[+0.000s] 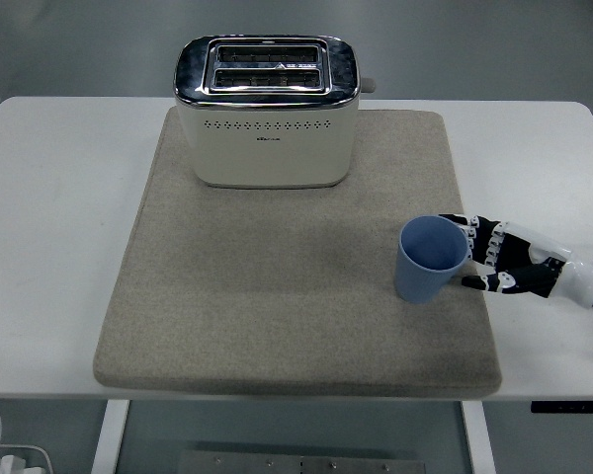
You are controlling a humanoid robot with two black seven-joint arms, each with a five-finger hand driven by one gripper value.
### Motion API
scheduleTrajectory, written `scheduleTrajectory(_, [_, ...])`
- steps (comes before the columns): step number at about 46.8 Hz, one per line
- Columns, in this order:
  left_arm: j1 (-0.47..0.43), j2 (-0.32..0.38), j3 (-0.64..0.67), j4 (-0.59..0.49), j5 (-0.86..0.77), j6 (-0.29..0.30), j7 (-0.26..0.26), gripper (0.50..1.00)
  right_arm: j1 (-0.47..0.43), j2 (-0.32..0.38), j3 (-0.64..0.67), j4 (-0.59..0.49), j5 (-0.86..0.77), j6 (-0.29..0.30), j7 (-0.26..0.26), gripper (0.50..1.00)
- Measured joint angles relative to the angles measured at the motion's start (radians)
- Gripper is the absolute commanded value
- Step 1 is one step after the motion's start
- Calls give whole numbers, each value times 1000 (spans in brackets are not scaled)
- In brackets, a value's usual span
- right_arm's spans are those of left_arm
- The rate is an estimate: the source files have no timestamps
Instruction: Put the water cup in front of the bread machine
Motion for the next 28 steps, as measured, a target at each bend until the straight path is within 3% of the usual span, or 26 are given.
scheduleTrajectory(28, [0,0,0,0,0,0,0,1000,-28,63,44,13,2,0,0,940])
